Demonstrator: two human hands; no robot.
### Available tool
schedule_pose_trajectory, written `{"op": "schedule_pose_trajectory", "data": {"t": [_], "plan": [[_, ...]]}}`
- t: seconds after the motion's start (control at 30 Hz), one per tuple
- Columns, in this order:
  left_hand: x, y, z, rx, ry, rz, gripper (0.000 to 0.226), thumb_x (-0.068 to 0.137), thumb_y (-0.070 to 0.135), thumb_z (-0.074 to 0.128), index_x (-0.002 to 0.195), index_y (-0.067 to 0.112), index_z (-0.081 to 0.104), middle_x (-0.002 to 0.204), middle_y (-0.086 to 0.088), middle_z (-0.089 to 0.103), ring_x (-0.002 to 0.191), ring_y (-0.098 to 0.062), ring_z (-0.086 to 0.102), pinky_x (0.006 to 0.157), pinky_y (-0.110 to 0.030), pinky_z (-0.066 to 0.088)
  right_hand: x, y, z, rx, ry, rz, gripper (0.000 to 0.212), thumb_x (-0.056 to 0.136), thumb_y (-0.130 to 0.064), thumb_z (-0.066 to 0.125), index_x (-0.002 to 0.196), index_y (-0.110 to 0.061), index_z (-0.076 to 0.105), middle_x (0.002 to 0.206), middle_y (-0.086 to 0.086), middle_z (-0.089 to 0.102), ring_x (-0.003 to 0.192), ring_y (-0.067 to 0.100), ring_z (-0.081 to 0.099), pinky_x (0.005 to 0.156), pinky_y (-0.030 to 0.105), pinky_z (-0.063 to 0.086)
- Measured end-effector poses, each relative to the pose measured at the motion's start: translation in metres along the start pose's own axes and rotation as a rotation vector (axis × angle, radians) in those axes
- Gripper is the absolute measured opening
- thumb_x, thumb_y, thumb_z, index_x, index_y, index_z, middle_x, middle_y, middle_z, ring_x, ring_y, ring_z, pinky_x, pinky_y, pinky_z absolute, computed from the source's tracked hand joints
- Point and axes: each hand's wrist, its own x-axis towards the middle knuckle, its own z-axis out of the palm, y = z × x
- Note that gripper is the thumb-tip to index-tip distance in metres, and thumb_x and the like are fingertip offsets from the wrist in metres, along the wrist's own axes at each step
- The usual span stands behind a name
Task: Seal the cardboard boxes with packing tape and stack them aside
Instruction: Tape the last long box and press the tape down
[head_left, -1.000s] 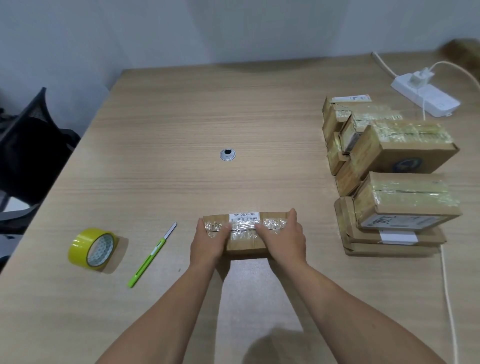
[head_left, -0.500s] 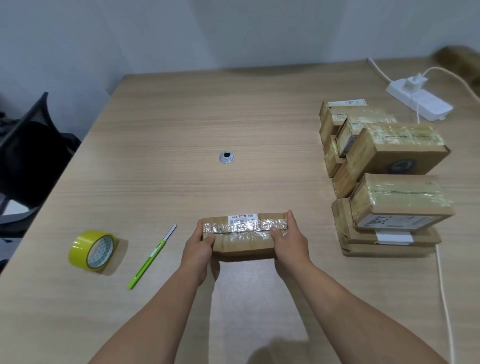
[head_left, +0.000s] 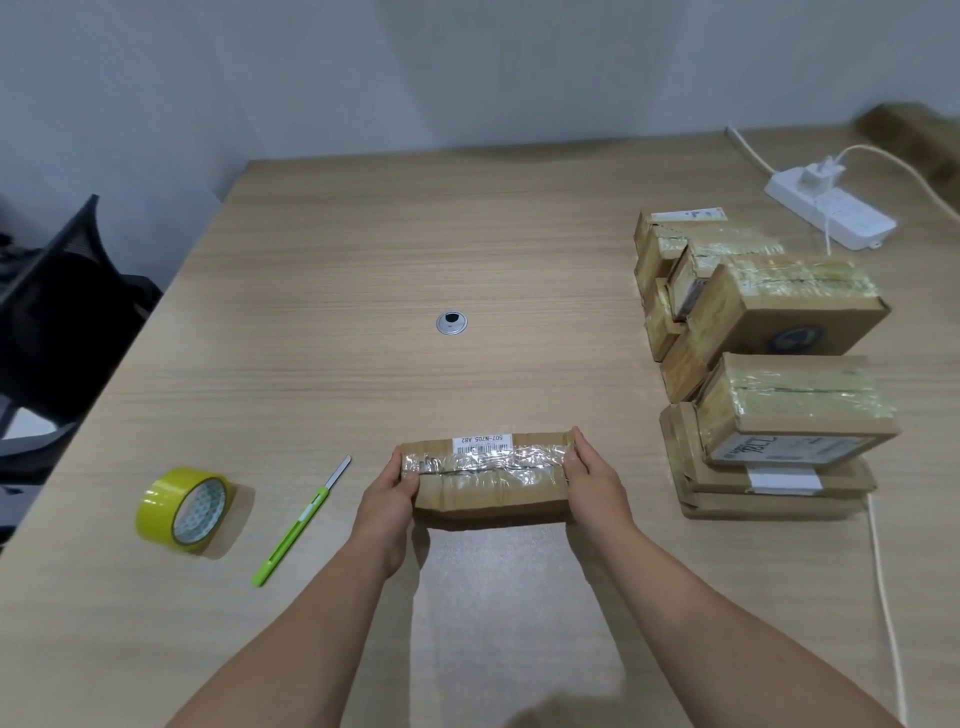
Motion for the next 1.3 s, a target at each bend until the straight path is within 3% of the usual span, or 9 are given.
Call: {"op": "schedule_pose_trajectory", "data": {"t": [0.1, 0.2, 0.37, 0.5, 0.57, 0.77, 0.9, 1.1, 1.3], "plan": [[-0.004, 0.002, -0.001, -0.059, 0.005, -0.014, 0.049, 0.106, 0.008, 0.043, 0.151, 0.027, 0.043, 0.147, 0.004, 0.053, 0.128, -0.017, 0.055, 0.116, -0.039, 0.038, 0.000, 0.000, -0.001, 0.158, 0.009, 0.116, 0.051, 0.103, -0.047, 0.046, 0.150, -0.030, 0.043, 0.143, -0.010, 0.047, 0.140, 0.019, 0.040, 0.112, 0.038, 0.033], [-0.008, 0.003, -0.004, -0.133, -0.025, -0.020, 0.045, 0.106, 0.006, 0.040, 0.147, 0.023, 0.048, 0.136, -0.001, 0.063, 0.121, -0.021, 0.062, 0.111, -0.039, 0.044, 0.009, 0.010, -0.003, 0.337, -0.042, 0.220, 0.053, 0.091, -0.066, 0.051, 0.125, -0.028, 0.063, 0.120, -0.007, 0.068, 0.119, 0.023, 0.062, 0.099, 0.044, 0.049], [-0.014, 0.014, -0.002, -0.099, 0.028, -0.007, 0.037, 0.103, 0.003, 0.042, 0.120, 0.024, 0.068, 0.108, 0.001, 0.076, 0.095, -0.017, 0.072, 0.079, -0.030, 0.057, 0.005, -0.011, -0.007, 0.483, -0.221, 0.194, 0.031, 0.105, -0.035, 0.049, 0.125, -0.018, 0.066, 0.119, 0.011, 0.072, 0.110, 0.028, 0.068, 0.103, 0.052, 0.049], [-0.021, 0.028, 0.004, 0.102, 0.119, 0.053, 0.052, 0.098, 0.027, 0.055, 0.149, 0.029, 0.045, 0.151, 0.004, 0.047, 0.135, -0.023, 0.049, 0.111, -0.042, 0.041, 0.005, -0.044, -0.003, 0.393, -0.201, 0.029, 0.022, 0.103, -0.028, 0.054, 0.120, -0.021, 0.067, 0.108, 0.005, 0.073, 0.094, 0.020, 0.066, 0.081, 0.040, 0.056], [-0.028, 0.039, 0.013, 0.134, 0.181, 0.108, 0.059, 0.100, 0.030, 0.055, 0.155, 0.027, 0.034, 0.159, 0.004, 0.035, 0.144, -0.022, 0.037, 0.114, -0.040, 0.033, 0.003, -0.059, 0.003, 0.356, -0.171, -0.044, 0.023, 0.102, -0.028, 0.057, 0.123, -0.024, 0.067, 0.106, 0.001, 0.073, 0.089, 0.016, 0.067, 0.072, 0.034, 0.054], [-0.048, 0.078, 0.041, -0.021, 0.152, 0.327, 0.040, 0.102, 0.029, 0.053, 0.142, 0.026, 0.053, 0.143, 0.009, 0.052, 0.127, -0.007, 0.047, 0.108, -0.030, 0.036, -0.003, -0.089, 0.025, 0.282, -0.042, -0.212, 0.047, 0.089, -0.044, 0.070, 0.132, -0.028, 0.061, 0.114, 0.002, 0.070, 0.103, 0.016, 0.069, 0.100, 0.045, 0.054], [-0.057, 0.098, 0.058, -0.068, 0.088, 0.378, 0.031, 0.092, 0.037, 0.060, 0.121, 0.029, 0.064, 0.119, 0.010, 0.067, 0.115, -0.012, 0.060, 0.103, -0.041, 0.048, -0.016, -0.097, 0.040, 0.048, -0.026, -0.307, 0.053, 0.092, -0.046, 0.066, 0.142, -0.033, 0.053, 0.125, -0.003, 0.060, 0.106, 0.007, 0.059, 0.089, 0.020, 0.045], [-0.067, 0.095, 0.060, 0.119, 0.117, 0.413, 0.068, 0.070, 0.064, 0.057, 0.129, 0.031, 0.063, 0.120, 0.012, 0.070, 0.115, -0.011, 0.063, 0.103, -0.043, 0.050, -0.025, -0.098, 0.061, -0.063, -0.031, -0.298, 0.052, 0.097, -0.051, 0.056, 0.145, -0.036, 0.043, 0.138, 0.001, 0.044, 0.129, 0.021, 0.046, 0.104, 0.032, 0.039], [-0.074, 0.097, 0.057, 0.249, 0.149, 0.469, 0.032, 0.093, 0.046, 0.057, 0.121, 0.033, 0.065, 0.105, 0.015, 0.072, 0.104, -0.009, 0.065, 0.096, -0.036, 0.052, -0.027, -0.100, 0.065, -0.054, -0.040, -0.302, 0.052, 0.098, -0.047, 0.057, 0.145, -0.030, 0.043, 0.131, -0.002, 0.059, 0.116, 0.017, 0.055, 0.090, 0.026, 0.038]]}}
